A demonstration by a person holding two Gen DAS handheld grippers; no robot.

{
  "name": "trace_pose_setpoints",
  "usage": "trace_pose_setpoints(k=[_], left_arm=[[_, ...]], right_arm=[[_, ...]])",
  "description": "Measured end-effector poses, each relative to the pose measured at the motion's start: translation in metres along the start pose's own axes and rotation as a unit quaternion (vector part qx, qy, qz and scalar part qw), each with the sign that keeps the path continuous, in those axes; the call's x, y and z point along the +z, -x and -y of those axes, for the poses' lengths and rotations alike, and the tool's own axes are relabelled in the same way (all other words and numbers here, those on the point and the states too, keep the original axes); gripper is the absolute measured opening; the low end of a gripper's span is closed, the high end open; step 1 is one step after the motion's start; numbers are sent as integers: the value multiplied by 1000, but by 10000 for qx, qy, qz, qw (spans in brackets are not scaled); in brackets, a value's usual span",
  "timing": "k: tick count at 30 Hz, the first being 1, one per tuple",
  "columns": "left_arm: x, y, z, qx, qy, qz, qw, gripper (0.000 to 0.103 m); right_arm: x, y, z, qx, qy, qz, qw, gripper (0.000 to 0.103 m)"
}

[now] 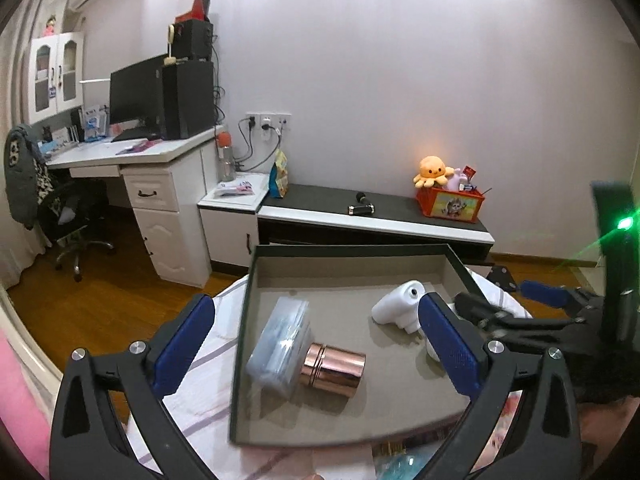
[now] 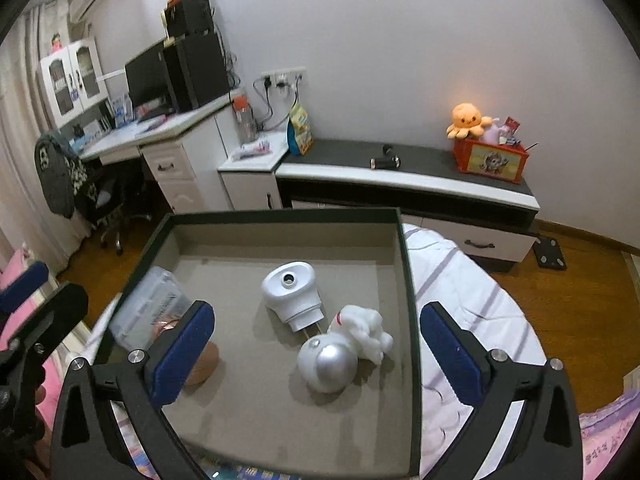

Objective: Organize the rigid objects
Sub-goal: 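Place the rose-gold cup in the tray with left tool while right tool places the hair dryer, then withdraw both tools from the tray toward the remaining items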

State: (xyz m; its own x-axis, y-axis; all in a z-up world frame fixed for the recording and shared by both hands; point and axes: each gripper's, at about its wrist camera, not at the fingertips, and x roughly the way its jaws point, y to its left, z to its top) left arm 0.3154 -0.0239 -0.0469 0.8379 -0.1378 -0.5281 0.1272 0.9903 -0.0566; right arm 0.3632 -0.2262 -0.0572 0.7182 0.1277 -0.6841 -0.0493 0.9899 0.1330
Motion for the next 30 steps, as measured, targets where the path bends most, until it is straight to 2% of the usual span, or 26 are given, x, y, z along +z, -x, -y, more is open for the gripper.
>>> trace_pose_setpoints(k=[7, 10, 17, 23, 30], left_arm=[[-23, 56, 0, 58, -40, 24, 10000, 103], [-37, 78, 4, 22, -24, 7, 10000, 103], [-69, 118, 14, 194, -117, -39, 9997, 103], [-89, 138, 16, 230, -116, -164, 9995, 103], [-100, 156, 19, 237, -129, -165, 9995, 103]], right_arm=[[-28, 72, -7, -133, -163, 508, 9985, 103], [-49, 103, -9, -205, -210, 668, 9973, 103], [-103, 163, -11, -518, -236, 875, 9945, 103], [-138, 187, -15, -617, -248, 875, 9939, 103], [-155, 199, -19, -638, -219, 872, 9939, 103]])
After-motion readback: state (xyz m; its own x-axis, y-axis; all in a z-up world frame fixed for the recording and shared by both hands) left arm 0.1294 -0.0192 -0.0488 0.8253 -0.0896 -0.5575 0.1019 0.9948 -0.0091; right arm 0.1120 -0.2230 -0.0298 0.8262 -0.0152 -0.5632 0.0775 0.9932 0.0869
